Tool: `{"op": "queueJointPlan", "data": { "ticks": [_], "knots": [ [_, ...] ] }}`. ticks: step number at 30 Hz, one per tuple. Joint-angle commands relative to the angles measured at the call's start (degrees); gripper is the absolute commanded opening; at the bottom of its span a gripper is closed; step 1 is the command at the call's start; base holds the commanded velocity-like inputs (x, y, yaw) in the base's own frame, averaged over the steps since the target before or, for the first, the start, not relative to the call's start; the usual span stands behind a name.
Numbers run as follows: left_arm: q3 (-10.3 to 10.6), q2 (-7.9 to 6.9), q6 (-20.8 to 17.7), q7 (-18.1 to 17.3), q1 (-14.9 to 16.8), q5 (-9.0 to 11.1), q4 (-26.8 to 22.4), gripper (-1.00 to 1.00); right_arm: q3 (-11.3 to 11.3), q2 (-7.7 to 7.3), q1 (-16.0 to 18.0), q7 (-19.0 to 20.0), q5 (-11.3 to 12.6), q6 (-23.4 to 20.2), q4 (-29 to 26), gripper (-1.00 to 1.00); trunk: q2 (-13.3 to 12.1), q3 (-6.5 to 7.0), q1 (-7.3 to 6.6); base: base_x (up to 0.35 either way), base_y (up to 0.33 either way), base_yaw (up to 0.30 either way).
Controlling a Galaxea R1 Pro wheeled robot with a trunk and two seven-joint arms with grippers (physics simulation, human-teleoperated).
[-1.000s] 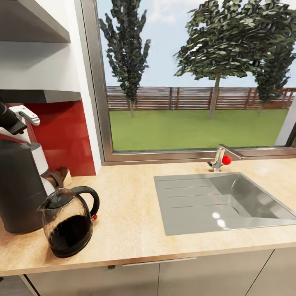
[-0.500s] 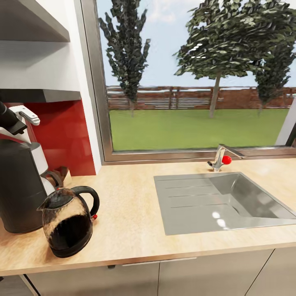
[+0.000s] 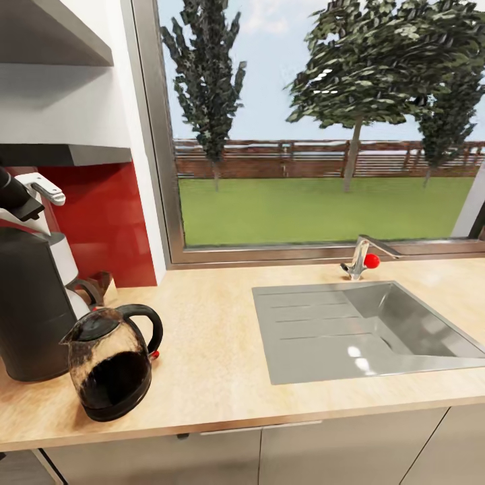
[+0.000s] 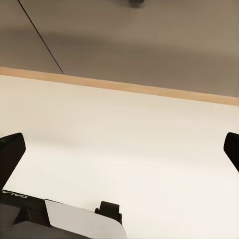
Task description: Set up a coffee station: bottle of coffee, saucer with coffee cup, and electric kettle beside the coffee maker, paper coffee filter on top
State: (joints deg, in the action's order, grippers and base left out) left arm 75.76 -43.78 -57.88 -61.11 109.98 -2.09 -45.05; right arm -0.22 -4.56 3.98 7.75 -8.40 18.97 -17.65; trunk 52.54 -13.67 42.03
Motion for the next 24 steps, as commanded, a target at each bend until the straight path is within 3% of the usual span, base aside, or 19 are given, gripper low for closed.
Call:
{"op": "queueJointPlan", "data": {
  "ticks": [1, 24],
  "knots": [
    [0.26, -0.08, -0.12, -0.42, 0.15, -0.37, -0.13, -1.0, -0.04, -0.01, 0.06, 0.07, -0.38, 0.19, 0.03, 1.0, 0.06, -0.11, 0.01, 0.0, 0.0, 0.0],
    [0.21, -0.08, -0.12, -0.48, 0.15, -0.37, -0.13, -1.0, -0.04, -0.01, 0.06, 0.07, -0.38, 0.19, 0.05, 1.0, 0.06, -0.16, 0.01, 0.007, 0.0, 0.0]
  ]
}}
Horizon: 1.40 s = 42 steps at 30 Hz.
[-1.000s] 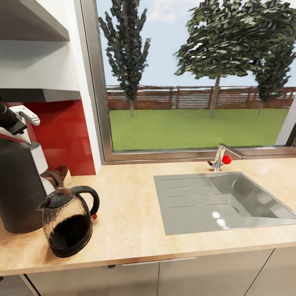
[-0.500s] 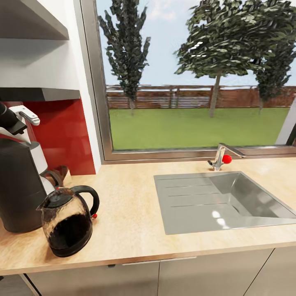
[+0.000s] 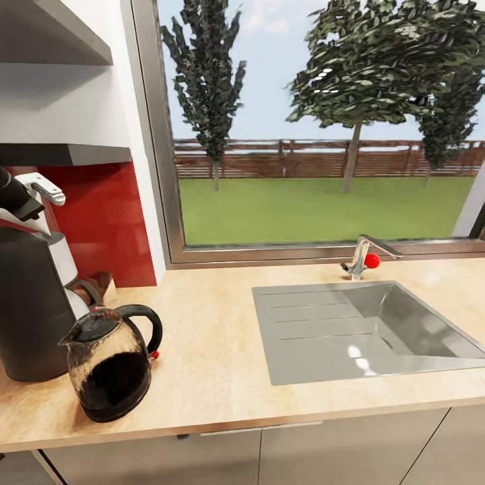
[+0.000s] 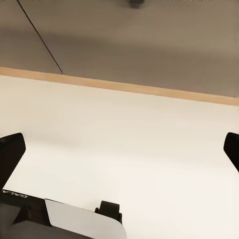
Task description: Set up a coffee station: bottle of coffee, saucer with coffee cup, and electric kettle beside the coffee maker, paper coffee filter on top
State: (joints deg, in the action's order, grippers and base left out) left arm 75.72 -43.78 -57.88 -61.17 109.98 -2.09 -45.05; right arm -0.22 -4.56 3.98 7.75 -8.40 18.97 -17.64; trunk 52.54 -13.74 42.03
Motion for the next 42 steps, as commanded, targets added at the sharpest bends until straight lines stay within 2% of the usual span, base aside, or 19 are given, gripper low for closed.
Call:
{"op": "queueJointPlan", "data": {
  "ticks": [1, 42],
  "knots": [
    [0.26, -0.08, -0.12, -0.41, 0.15, -0.37, -0.13, -1.0, -0.04, -0.01, 0.06, 0.07, -0.38, 0.19, 0.05, 1.0, 0.06, -0.09, 0.01, 0.005, 0.0, 0.0],
    [0.39, -0.08, -0.12, -0.41, 0.06, -0.37, -0.12, -1.0, -0.04, -0.01, 0.06, 0.07, -0.38, 0.19, 0.0, 1.0, 0.06, -0.2, 0.01, 0.008, 0.0, 0.0]
  ]
}}
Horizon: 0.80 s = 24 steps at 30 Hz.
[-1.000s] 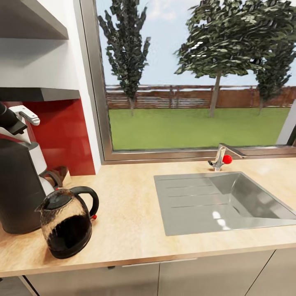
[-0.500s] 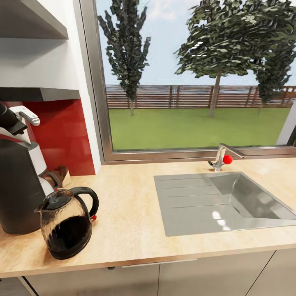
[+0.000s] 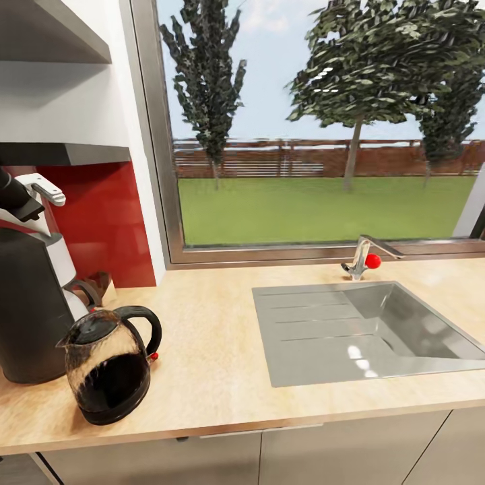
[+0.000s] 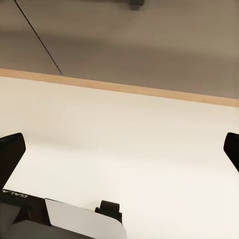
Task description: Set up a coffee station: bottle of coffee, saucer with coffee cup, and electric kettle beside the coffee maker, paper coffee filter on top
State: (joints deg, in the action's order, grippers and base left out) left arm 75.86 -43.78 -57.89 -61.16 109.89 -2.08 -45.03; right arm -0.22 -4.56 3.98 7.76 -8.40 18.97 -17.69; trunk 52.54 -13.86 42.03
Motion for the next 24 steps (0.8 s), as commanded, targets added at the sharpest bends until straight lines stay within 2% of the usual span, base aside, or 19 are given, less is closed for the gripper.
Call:
{"op": "queueJointPlan", "data": {
  "ticks": [1, 24],
  "knots": [
    [0.25, -0.08, -0.12, -0.43, 0.15, -0.38, -0.14, -1.0, -0.04, -0.01, 0.06, 0.07, -0.39, 0.19, 0.06, 1.0, 0.06, -0.14, 0.01, 0.0, 0.0, 0.0],
    [0.44, -0.08, -0.12, -0.4, 0.15, -0.38, -0.15, -1.0, -0.04, -0.01, 0.06, 0.07, -0.39, 0.19, 0.04, 1.0, 0.06, -0.59, 0.01, 0.0, 0.0, 0.0]
  ]
}}
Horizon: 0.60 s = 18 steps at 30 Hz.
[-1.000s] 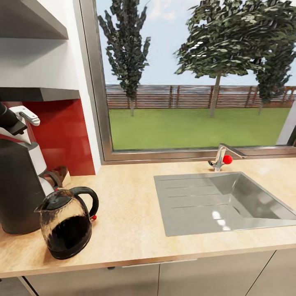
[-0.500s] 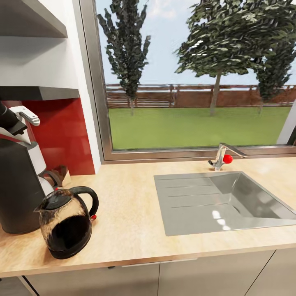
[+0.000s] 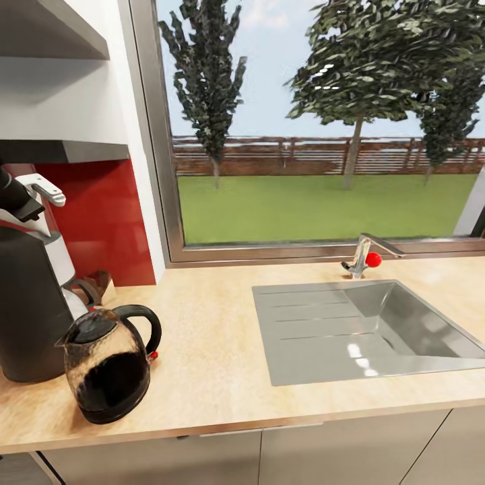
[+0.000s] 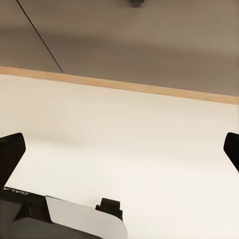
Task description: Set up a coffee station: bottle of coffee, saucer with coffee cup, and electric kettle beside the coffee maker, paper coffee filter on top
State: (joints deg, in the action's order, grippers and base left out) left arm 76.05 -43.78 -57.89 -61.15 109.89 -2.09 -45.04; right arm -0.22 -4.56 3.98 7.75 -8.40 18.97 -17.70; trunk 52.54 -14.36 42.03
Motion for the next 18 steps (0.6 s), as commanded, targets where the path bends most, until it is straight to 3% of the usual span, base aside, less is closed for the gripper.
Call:
{"op": "queueJointPlan", "data": {
  "ticks": [1, 18],
  "knots": [
    [0.27, -0.08, -0.12, -0.4, 0.15, -0.38, -0.13, -1.0, -0.04, -0.01, 0.06, 0.07, -0.39, 0.19, 0.04, 1.0, 0.06, -0.1, 0.01, 0.0, 0.0, 0.0],
    [0.33, -0.08, -0.12, -0.42, 0.15, -0.38, -0.07, -1.0, -0.04, -0.01, 0.06, 0.07, -0.39, 0.19, 0.04, 1.0, 0.06, -0.47, 0.01, 0.0, 0.0, 0.0]
  ]
}}
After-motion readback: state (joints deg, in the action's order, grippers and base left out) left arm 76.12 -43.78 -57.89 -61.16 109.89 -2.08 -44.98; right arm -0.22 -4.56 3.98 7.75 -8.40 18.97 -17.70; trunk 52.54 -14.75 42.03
